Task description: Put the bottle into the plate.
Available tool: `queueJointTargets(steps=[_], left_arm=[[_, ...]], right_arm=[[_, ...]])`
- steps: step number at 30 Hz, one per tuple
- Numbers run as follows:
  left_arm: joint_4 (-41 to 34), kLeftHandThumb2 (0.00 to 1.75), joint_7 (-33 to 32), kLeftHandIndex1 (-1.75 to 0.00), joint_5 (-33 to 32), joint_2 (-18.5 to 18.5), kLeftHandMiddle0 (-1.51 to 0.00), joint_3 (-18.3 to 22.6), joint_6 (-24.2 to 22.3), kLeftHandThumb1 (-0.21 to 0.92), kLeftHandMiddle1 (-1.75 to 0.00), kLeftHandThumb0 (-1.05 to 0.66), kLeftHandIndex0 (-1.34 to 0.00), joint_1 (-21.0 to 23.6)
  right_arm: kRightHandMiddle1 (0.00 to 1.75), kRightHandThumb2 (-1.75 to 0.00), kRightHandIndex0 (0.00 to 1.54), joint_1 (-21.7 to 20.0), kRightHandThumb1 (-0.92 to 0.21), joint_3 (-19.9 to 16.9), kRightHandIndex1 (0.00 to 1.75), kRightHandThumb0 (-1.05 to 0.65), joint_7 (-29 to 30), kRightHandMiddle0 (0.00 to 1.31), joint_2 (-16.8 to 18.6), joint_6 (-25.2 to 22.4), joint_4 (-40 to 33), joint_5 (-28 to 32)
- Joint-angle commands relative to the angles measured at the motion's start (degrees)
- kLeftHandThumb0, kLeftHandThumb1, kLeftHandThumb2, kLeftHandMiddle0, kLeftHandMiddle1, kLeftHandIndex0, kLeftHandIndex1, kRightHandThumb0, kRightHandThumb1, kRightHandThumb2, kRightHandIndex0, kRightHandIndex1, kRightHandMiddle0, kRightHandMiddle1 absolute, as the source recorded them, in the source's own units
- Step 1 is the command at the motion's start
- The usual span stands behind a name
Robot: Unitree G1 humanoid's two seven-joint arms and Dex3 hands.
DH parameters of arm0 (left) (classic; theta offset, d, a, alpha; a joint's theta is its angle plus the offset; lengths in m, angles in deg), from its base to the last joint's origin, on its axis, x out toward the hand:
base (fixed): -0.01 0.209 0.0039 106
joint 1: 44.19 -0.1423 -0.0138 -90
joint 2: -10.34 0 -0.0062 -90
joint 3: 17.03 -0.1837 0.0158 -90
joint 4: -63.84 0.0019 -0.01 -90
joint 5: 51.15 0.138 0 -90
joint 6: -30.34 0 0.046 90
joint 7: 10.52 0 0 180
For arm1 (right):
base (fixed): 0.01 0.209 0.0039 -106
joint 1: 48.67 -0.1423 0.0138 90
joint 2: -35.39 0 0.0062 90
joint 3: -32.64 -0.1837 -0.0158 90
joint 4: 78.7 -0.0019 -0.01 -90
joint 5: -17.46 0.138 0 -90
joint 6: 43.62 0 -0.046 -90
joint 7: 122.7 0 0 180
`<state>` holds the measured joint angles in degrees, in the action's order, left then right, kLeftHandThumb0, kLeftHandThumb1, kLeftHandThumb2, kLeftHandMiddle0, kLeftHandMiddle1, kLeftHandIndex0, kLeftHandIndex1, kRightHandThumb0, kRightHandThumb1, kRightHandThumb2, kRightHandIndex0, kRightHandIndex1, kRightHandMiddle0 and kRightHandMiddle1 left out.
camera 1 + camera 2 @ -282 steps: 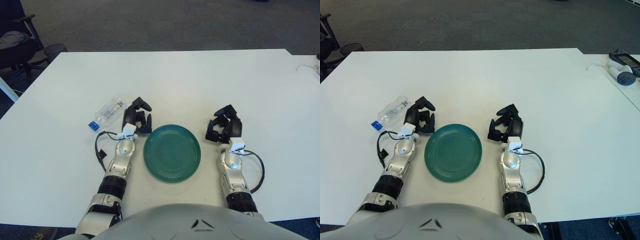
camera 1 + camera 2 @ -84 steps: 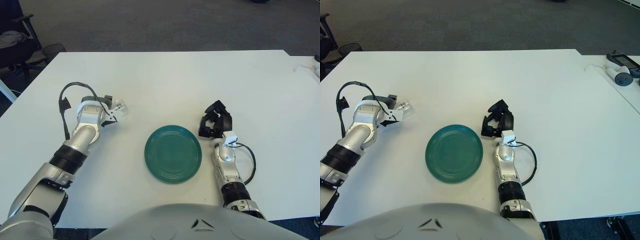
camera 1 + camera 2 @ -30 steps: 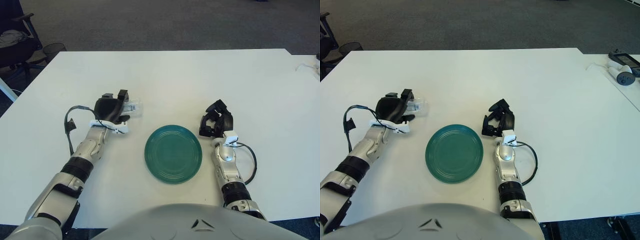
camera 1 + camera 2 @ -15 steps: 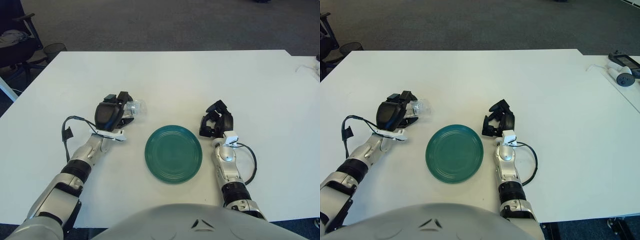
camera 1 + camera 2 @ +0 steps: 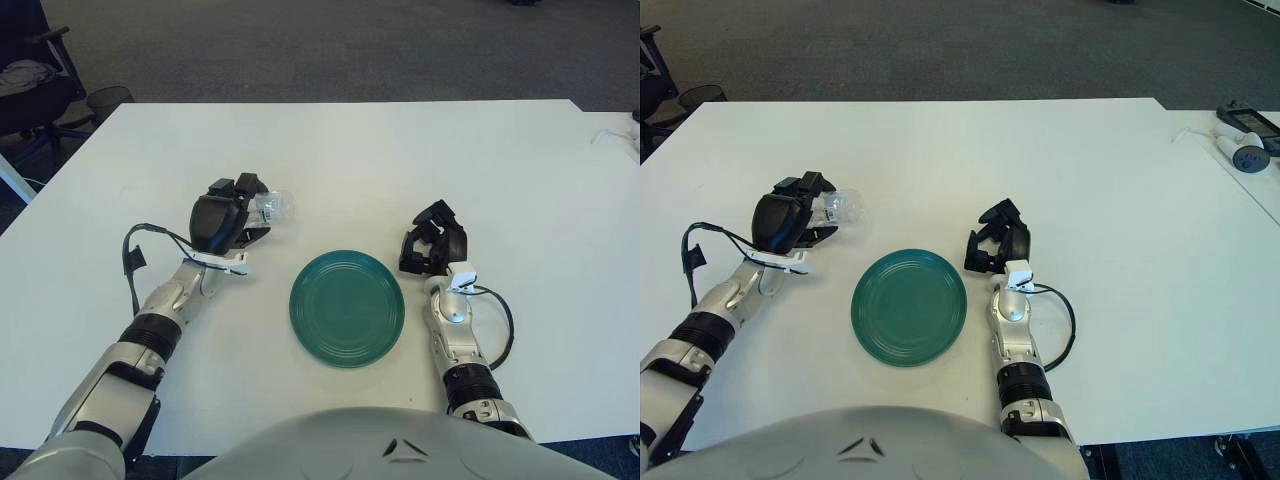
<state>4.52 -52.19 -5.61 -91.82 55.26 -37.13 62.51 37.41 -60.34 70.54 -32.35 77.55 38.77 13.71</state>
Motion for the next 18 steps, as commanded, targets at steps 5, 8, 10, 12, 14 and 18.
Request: queueJointTargets(steps=[5, 8, 10, 12, 14, 18], left_arm=[[-12.9, 1.28, 8.3, -1.75, -5.1, -2.6, -1.17, 5.3, 1.3, 0.34, -1.75, -0.46, -0.59, 2.2], [-17.2, 1.28, 9.6, -1.75, -6.9, -2.0, -1.16, 6.6, 3.2, 0.34, -1.75, -0.46, -0.59, 2.7], [-20.6, 1.28, 11.6, -1.75, -8.6, -1.6, -1.16, 7.3, 4.1, 0.34, -1.75, -0.46, -0.58, 3.1], [-23.2, 1.28, 13.6, -1.75, -9.8, -1.2, -1.16, 7.8, 4.3, 0.34, -1.75, -0.46, -0.59, 3.4], [-26.9, 1.28, 16.6, -1.75, -11.7, -0.5, -1.16, 8.0, 4.5, 0.34, -1.75, -0.46, -0.59, 4.2], [-29.8, 1.29, 20.7, -1.75, -14.5, 0.3, -1.16, 8.4, 5.6, 0.33, -1.75, -0.46, -0.59, 4.3]], right_arm=[[1.75, -1.57, 0.84, 5.0, -0.07, -1.0, 1.62, 0.0, 0.4, 0.58, -0.3, -2.0, 5.2, 0.5], [1.75, -1.57, 0.84, 4.9, -0.06, -1.2, 1.62, 0.0, 0.4, 0.58, -0.4, -2.2, 5.3, 0.6], [1.75, -1.57, 0.84, 5.0, -0.06, -1.2, 1.62, 0.0, 0.3, 0.58, -0.4, -2.3, 5.2, 0.7], [1.75, -1.57, 0.84, 5.0, -0.06, -1.2, 1.62, 0.0, 0.0, 0.58, -0.4, -2.2, 5.2, 1.0], [1.75, -1.57, 0.84, 4.9, -0.06, -1.3, 1.63, 0.0, -0.9, 0.58, -0.5, -1.7, 5.5, 1.6], [1.75, -1.58, 0.83, 4.8, -0.07, -1.4, 1.65, 0.0, -1.6, 0.57, -0.6, -0.7, 6.1, 1.9]])
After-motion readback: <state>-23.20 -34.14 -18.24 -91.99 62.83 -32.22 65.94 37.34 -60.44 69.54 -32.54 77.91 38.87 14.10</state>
